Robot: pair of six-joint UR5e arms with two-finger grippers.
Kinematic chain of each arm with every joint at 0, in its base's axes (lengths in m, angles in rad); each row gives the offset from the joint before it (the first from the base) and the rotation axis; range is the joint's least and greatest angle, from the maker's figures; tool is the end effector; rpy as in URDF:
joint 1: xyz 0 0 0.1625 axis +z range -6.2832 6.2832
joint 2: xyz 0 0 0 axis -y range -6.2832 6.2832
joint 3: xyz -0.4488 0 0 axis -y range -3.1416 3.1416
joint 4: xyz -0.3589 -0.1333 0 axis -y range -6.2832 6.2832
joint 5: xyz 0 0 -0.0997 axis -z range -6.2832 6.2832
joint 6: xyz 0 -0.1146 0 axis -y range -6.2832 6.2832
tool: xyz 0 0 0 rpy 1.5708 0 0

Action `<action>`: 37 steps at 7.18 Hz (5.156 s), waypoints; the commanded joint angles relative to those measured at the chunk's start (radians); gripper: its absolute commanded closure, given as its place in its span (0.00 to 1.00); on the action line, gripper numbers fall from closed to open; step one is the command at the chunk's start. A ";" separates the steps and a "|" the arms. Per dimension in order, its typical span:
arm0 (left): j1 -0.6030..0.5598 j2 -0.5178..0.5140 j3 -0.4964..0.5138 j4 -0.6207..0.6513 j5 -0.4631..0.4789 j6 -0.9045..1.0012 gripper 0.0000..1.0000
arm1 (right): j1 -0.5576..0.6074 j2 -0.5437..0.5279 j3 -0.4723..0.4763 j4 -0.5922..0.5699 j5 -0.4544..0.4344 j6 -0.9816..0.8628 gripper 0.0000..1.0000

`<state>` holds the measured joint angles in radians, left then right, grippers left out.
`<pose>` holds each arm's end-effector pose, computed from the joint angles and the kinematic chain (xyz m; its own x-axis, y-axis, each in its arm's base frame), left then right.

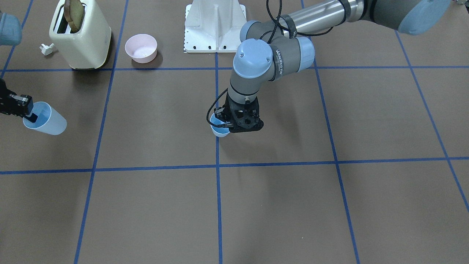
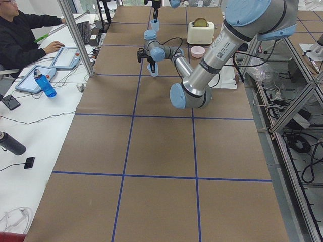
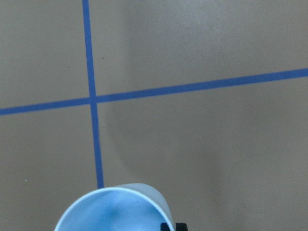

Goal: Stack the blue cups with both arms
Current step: 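Carry the cup to center with the left gripper while the right lifts its cup, then release the cup at the center and withdraw the left gripper, then carry the held cup with the right gripper above the center cup, then lower the cup into the center cup and open the right gripper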

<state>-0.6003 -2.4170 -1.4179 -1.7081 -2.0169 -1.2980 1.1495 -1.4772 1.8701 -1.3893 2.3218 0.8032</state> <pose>0.5762 -0.4961 0.2267 0.6024 -0.1178 -0.7894 0.0877 0.9928 -0.0813 -0.1553 -0.4813 0.4881 0.6050 0.1088 0.7888 -0.1325 0.9906 -0.0349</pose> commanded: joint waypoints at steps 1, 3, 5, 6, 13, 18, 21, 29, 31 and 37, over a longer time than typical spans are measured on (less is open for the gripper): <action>0.020 -0.004 0.031 -0.033 0.010 -0.006 1.00 | 0.048 0.107 0.006 -0.167 0.014 -0.065 1.00; 0.019 -0.011 0.028 -0.034 0.010 -0.006 1.00 | 0.047 0.107 0.006 -0.169 0.016 -0.065 1.00; 0.020 -0.001 0.027 -0.086 0.010 -0.006 0.21 | 0.044 0.110 0.004 -0.169 0.016 -0.065 1.00; 0.020 -0.002 0.025 -0.091 0.010 -0.007 0.03 | 0.049 0.118 0.006 -0.171 0.016 -0.064 1.00; -0.500 0.411 -0.331 -0.024 -0.460 0.503 0.03 | -0.210 0.504 0.070 -0.474 -0.129 0.325 1.00; -0.647 0.642 -0.349 -0.027 -0.445 0.896 0.03 | -0.433 0.745 -0.101 -0.467 -0.312 0.544 1.00; -0.665 0.667 -0.351 -0.028 -0.445 0.922 0.03 | -0.487 0.804 -0.193 -0.459 -0.375 0.541 1.00; -0.668 0.668 -0.345 -0.027 -0.445 0.922 0.03 | -0.560 0.807 -0.263 -0.386 -0.452 0.564 1.00; -0.668 0.667 -0.340 -0.027 -0.444 0.922 0.03 | -0.562 0.795 -0.255 -0.386 -0.458 0.565 1.00; -0.667 0.667 -0.335 -0.024 -0.444 0.922 0.03 | -0.586 0.779 -0.240 -0.386 -0.467 0.593 1.00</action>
<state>-1.2684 -1.7503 -1.7545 -1.7332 -2.4605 -0.3758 0.5680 -0.6947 1.6238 -1.7743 1.8560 1.3904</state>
